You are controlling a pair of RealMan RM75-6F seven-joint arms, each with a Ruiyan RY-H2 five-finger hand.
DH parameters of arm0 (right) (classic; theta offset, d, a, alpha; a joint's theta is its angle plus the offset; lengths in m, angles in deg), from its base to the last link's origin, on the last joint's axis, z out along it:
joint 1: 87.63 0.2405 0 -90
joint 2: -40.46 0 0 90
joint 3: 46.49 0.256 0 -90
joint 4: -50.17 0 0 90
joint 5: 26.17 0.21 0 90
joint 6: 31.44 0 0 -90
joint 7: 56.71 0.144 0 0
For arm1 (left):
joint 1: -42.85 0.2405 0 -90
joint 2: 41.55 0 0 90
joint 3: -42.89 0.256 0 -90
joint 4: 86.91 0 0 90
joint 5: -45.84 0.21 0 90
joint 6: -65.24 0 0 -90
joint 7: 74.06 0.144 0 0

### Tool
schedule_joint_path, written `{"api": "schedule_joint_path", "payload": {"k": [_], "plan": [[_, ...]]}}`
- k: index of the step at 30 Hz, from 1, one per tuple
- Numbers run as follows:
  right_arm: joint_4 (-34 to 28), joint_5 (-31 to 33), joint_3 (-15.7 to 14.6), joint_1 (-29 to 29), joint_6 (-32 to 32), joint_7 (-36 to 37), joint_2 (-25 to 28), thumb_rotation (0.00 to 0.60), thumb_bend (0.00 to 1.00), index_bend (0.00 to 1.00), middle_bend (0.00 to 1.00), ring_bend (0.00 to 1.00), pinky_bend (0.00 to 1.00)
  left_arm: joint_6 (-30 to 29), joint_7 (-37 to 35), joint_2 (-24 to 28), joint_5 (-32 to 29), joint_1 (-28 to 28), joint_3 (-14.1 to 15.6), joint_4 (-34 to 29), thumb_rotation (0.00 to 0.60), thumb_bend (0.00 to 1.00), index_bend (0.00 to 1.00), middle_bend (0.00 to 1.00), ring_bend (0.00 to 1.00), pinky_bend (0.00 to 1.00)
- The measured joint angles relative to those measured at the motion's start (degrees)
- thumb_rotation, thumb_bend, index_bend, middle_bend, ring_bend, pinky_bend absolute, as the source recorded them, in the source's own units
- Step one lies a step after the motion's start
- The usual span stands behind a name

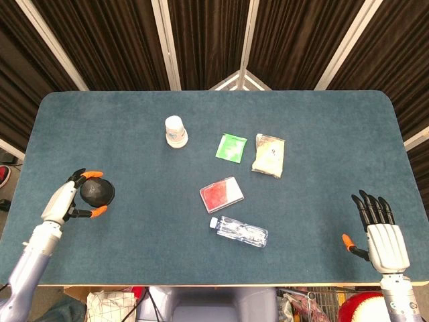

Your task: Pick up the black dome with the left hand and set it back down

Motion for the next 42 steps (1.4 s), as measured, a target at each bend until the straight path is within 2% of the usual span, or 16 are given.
{"api": "schedule_joint_path", "payload": {"k": [7,15,21,37,42], "plan": [[-0.4,-0.4,-0.2,-0.1,-0.1,0.5,0.4,0.600,0.29,0.07,0.02,0.07,0.01,-0.4,6.0,-5.4,-3.3,-2.6,0.8,3.1,0.600,0.48,0.24,0.43,0.00,0.00],[-0.5,-0.2,-0.1,0.3,0.6,0.4,0.5,0.600,0.29,0.07,0.02,0.07,0.01,-0.3,11.1,-13.5,-7.9,-6.3,0.5,11.3,0.600,0.48,0.24,0.41,0.00,0.00],[-0.4,0.0,-0.3,0.3,0.8,0.3,0.4,0.600,0.29,0.07,0.02,0.07,0.01,-0.1,13.1,-17.2,-8.9,-8.6,0.0,13.2,0.600,0.48,0.24,0.41,0.00,0.00],[0.4,0.3,-0.3,0.4,1.3,1.0,0.1,0.600,0.29,0.07,0.02,0.07,0.01,0.0,19.5,-23.4,-12.9,-11.5,0.8,16.6,0.600,0.48,0.24,0.40,0.00,0.00],[0.4,0.4,-0.3,0.4,1.3,1.3,0.1,0.600,0.29,0.07,0.02,0.07,0.01,-1.0,20.0,-23.9,-12.3,-11.7,0.7,16.3,0.600,0.47,0.23,0.34,0.00,0.00]]}}
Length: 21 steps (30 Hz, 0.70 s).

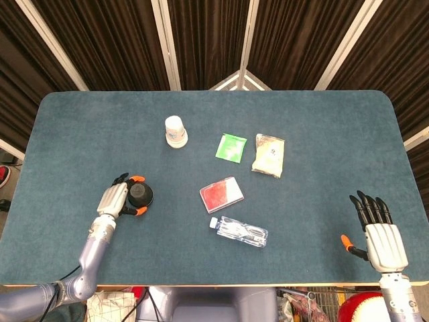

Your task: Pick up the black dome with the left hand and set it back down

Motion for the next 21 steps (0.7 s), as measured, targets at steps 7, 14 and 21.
{"api": "schedule_joint_path", "payload": {"k": [7,14,21], "plan": [[0.1,0.2,-0.1,0.2,0.6,0.0,-0.1,0.600,0.29,0.07,0.02,0.07,0.01,1.3,1.4,0.1,-0.6,-0.4,0.7,-0.1,0.600,0.43,0.21,0.24,0.00,0.00],[0.3,0.3,-0.1,0.4,1.0,0.1,-0.2,0.600,0.29,0.07,0.02,0.07,0.01,3.3,2.7,0.9,-1.4,-1.1,1.6,-0.6,0.600,0.41,0.17,0.14,0.00,0.00],[0.1,0.1,-0.2,0.4,0.8,0.4,-0.1,0.600,0.29,0.07,0.02,0.07,0.01,3.5,2.9,2.1,-1.2,-1.3,1.8,-2.5,0.600,0.41,0.16,0.07,0.00,0.00]]}}
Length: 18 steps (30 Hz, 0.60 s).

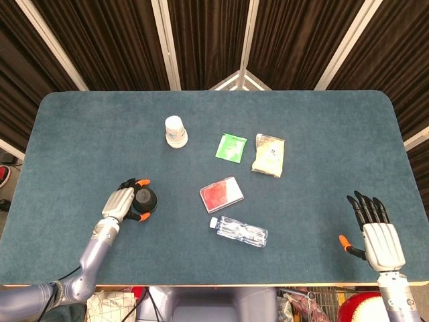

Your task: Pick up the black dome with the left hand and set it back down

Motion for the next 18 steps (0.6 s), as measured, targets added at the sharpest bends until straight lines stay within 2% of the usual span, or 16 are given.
{"api": "schedule_joint_path", "payload": {"k": [13,18], "plan": [[-0.3,-0.4,-0.3,-0.3,-0.5,0.2,0.2,0.600,0.29,0.07,0.02,0.07,0.01,-1.9,-2.4,1.9,2.6,1.1,0.0,-2.2,0.600,0.41,0.15,0.07,0.00,0.00],[-0.6,0.0,0.0,0.0,0.0,-0.4,0.1,0.600,0.29,0.07,0.02,0.07,0.01,-1.7,-2.7,2.4,2.6,1.1,0.0,-2.9,0.600,0.41,0.15,0.11,0.00,0.00]]}}
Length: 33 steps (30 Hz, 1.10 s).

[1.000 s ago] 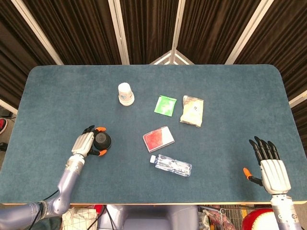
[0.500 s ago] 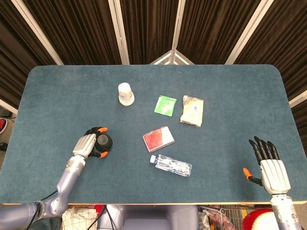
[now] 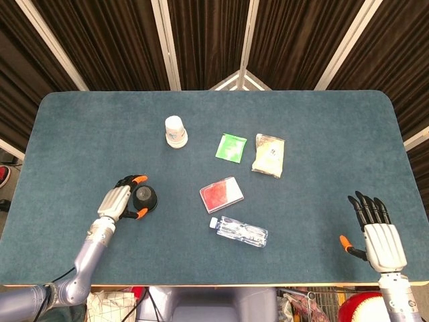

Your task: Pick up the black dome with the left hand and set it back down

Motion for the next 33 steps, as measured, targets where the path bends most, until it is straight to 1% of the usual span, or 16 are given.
{"api": "schedule_joint_path", "payload": {"k": [10,14,20,26,29,33], "plan": [[-0.2,0.0,-0.2,-0.3,-0.3,0.2,0.3,0.600,0.29,0.07,0.02,0.07,0.01,-1.6,0.3,1.1,0.7,0.5,0.1,-2.2,0.600,0.41,0.16,0.24,0.00,0.00],[-0.4,-0.1,-0.3,-0.4,-0.4,0.3,0.4,0.600,0.29,0.07,0.02,0.07,0.01,-1.7,0.7,1.3,0.2,0.5,0.3,-2.4,0.600,0.47,0.17,0.31,0.00,0.00],[-0.1,0.5,-0.1,0.0,0.3,0.3,0.1,0.600,0.29,0.07,0.02,0.07,0.01,-2.7,1.7,1.0,-0.3,0.5,0.3,-2.5,0.600,0.52,0.19,0.37,0.00,0.00],[0.2,0.4,0.0,-0.1,0.1,0.3,-0.2,0.600,0.29,0.07,0.02,0.07,0.01,-4.3,0.8,1.0,0.2,0.8,-0.7,-4.0,0.600,0.53,0.20,0.38,0.00,0.00],[-0.5,0.1,0.0,-0.1,-0.2,0.5,0.5,0.600,0.29,0.07,0.02,0.07,0.01,-4.9,-0.2,2.0,1.0,1.0,-1.3,-6.0,0.600,0.53,0.21,0.38,0.00,0.00],[-0.9,0.0,-0.1,-0.2,-0.3,0.4,0.7,0.600,0.29,0.07,0.02,0.07,0.01,-5.9,-1.7,4.2,2.5,1.4,-2.5,-10.4,0.600,0.53,0.22,0.38,0.00,0.00]]}}
